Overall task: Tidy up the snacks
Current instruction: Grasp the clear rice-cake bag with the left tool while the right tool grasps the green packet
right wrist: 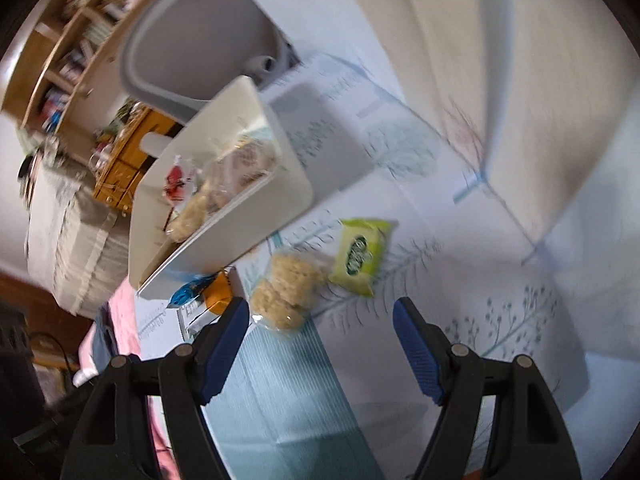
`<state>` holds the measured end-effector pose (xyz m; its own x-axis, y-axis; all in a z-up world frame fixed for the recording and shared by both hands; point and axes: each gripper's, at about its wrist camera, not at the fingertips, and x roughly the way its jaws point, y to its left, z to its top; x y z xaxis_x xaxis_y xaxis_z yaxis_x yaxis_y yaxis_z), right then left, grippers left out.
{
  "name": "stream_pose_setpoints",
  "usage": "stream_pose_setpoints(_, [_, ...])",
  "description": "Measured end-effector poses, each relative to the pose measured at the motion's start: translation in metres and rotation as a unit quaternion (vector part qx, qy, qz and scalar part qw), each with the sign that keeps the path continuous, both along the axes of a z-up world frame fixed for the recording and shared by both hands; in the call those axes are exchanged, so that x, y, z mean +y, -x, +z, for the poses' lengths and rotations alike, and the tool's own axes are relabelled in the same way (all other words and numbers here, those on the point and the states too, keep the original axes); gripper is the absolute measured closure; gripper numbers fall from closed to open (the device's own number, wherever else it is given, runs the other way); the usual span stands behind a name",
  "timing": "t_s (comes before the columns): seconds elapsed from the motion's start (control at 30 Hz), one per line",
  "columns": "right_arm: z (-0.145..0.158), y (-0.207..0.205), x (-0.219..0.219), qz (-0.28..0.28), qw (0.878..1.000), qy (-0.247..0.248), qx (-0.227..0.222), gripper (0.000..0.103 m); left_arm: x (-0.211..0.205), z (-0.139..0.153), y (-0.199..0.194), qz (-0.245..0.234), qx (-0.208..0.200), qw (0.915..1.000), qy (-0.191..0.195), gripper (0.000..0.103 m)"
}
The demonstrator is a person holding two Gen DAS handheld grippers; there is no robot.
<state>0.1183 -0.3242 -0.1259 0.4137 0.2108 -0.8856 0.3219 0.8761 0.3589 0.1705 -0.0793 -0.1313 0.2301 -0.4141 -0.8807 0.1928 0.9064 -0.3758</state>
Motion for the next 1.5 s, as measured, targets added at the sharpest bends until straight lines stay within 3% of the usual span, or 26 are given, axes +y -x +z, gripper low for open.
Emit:
stream_pose_setpoints(0.27, [-0.029, -0.015, -0.012, -0.046, 0.997, -0.013, 0.061, 0.028, -0.027, -0.024, -0.015, -0.055, -0.034, 0.9975, -0.029, 0.024])
stream_pose_setpoints(0.63, [-0.069, -0.052, -0.020, -0.107, 0.984, -0.047, 0.137, 0.028, -0.071, -0.065, -0.038, -0.159, -0.081, 0.9820, -0.061, 0.024])
stream_pose_setpoints(0.8, [-0.079, -0.063, -0.022, -0.129, 0.976, -0.055, 0.164, 0.028, -0.078, -0.079, -0.047, -0.173, -0.082, 0.9799, -0.056, 0.024])
stream_pose_setpoints(0.9, [-0.087, -0.066, -0.026, -0.152, 0.966, -0.058, 0.201, 0.028, -0.082, -0.086, -0.049, -0.180, -0.086, 0.9779, -0.062, 0.024])
stream_pose_setpoints(1.1, [-0.097, -0.072, -0.033, -0.182, 0.952, -0.081, 0.231, 0.028, -0.095, -0.102, -0.050, -0.202, -0.089, 0.9721, -0.079, 0.024])
stream_pose_setpoints(1.33, [-0.102, -0.084, -0.030, -0.189, 0.947, -0.076, 0.248, 0.029, -0.103, -0.114, -0.052, -0.202, -0.088, 0.9704, -0.098, 0.025])
stream_pose_setpoints(1.5, [-0.107, -0.089, -0.028, -0.189, 0.943, -0.069, 0.265, 0.038, -0.109, -0.118, -0.053, -0.199, -0.089, 0.9700, -0.107, 0.037])
